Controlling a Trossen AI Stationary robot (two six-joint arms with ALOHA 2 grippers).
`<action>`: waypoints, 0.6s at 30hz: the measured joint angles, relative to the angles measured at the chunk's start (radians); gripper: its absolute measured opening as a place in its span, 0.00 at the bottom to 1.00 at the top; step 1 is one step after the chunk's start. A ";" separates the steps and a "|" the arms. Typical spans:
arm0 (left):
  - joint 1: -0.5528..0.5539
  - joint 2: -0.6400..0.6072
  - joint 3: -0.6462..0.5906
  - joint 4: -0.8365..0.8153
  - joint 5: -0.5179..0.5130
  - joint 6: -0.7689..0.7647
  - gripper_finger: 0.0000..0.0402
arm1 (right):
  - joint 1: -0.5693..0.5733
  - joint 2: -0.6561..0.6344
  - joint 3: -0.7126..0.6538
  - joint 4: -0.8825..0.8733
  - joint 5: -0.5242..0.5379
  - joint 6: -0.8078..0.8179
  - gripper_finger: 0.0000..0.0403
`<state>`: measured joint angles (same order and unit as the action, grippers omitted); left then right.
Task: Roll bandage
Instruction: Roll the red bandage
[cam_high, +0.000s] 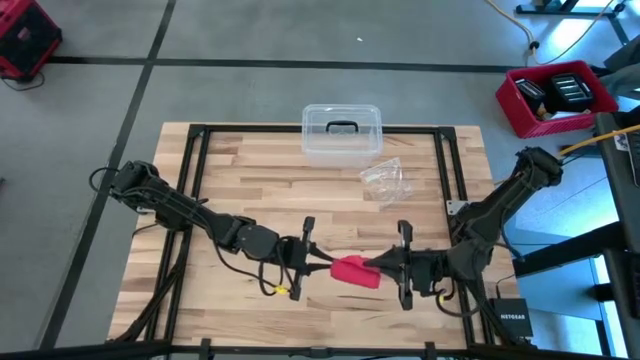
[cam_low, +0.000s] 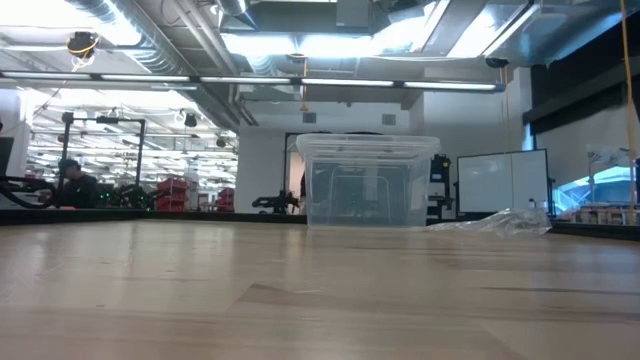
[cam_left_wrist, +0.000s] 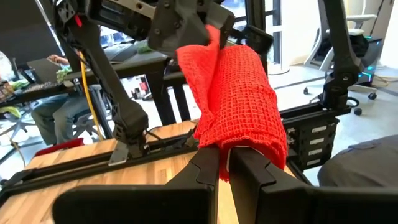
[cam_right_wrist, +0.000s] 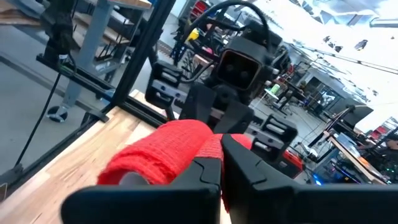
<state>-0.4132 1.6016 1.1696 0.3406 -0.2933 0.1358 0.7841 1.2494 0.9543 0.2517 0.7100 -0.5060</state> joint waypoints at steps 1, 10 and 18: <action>0.000 0.000 0.000 0.000 -0.002 -0.002 0.03 | 0.000 0.007 0.000 0.002 0.000 0.000 0.02; 0.001 0.001 -0.001 -0.002 -0.009 -0.010 0.03 | 0.000 0.023 0.000 0.005 -0.014 0.016 0.02; 0.001 0.002 -0.001 -0.016 -0.011 -0.025 0.03 | 0.000 0.023 0.001 -0.027 -0.069 -0.029 0.02</action>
<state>-0.4126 1.6032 1.1683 0.3242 -0.3041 0.1113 0.7841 1.2724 0.9554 0.2245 0.6410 -0.5349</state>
